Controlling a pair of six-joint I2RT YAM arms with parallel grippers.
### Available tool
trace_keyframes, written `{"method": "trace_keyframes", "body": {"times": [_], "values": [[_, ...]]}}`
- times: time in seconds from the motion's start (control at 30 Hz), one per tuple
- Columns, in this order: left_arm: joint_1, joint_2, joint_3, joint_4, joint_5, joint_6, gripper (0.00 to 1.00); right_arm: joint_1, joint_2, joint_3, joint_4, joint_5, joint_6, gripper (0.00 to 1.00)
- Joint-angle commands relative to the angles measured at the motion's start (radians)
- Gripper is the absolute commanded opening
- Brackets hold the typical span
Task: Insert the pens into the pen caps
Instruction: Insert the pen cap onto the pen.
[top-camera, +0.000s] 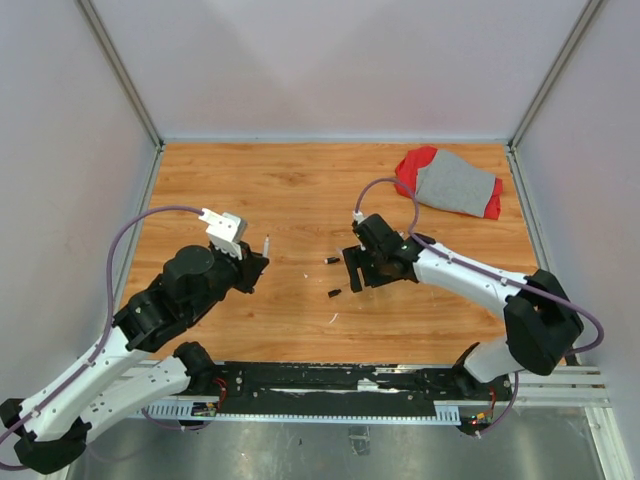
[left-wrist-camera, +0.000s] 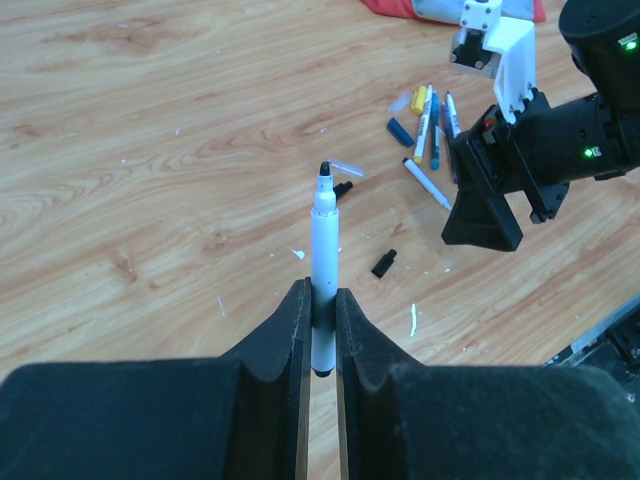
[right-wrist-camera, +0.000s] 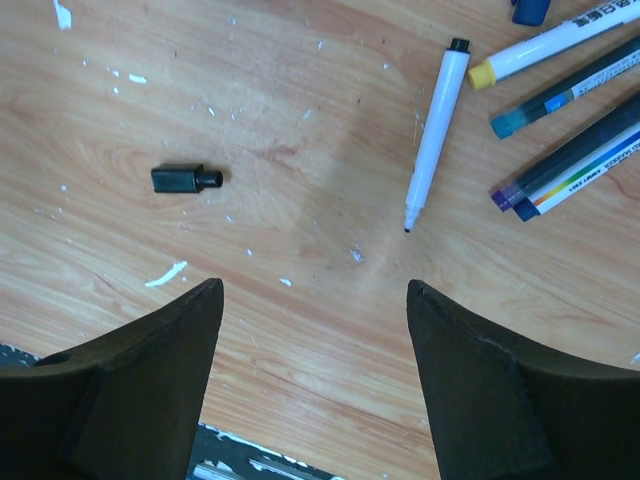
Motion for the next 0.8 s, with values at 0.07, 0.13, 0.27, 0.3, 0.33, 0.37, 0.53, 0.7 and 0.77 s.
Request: {"method": "trace_keyframes", "body": {"times": [0.07, 0.13, 0.27, 0.3, 0.33, 0.37, 0.53, 0.7, 0.77], "values": [[0.007, 0.005, -0.003, 0.005, -0.074, -0.004, 0.01, 0.029, 0.052, 0.063, 0.021, -0.035, -0.090, 0.72], [0.007, 0.000, 0.011, 0.003, -0.068, -0.010, 0.01, 0.035, 0.055, 0.062, 0.044, -0.084, -0.220, 0.72], [0.007, -0.031, 0.049, -0.018, -0.094, -0.014, 0.01, 0.035, 0.055, 0.071, 0.066, -0.140, -0.422, 0.74], [0.007, -0.044, 0.053, -0.022, -0.097, -0.010, 0.01, 0.035, 0.058, 0.073, 0.073, -0.172, -0.471, 0.75], [0.007, -0.057, 0.057, -0.026, -0.097, -0.007, 0.01, 0.035, 0.063, 0.079, 0.076, -0.209, -0.519, 0.74], [0.007, -0.074, 0.060, -0.028, -0.095, -0.002, 0.01, 0.035, 0.070, 0.084, 0.079, -0.246, -0.566, 0.74], [0.007, -0.112, 0.047, -0.032, -0.062, 0.017, 0.01, 0.037, 0.134, 0.119, 0.068, -0.345, -0.742, 0.73], [0.006, -0.123, 0.036, -0.024, -0.055, 0.000, 0.00, 0.045, 0.215, 0.188, 0.007, -0.350, -0.857, 0.71], [0.006, -0.135, 0.019, -0.013, -0.063, -0.005, 0.01, 0.048, 0.233, 0.205, -0.003, -0.356, -0.884, 0.70]]}}
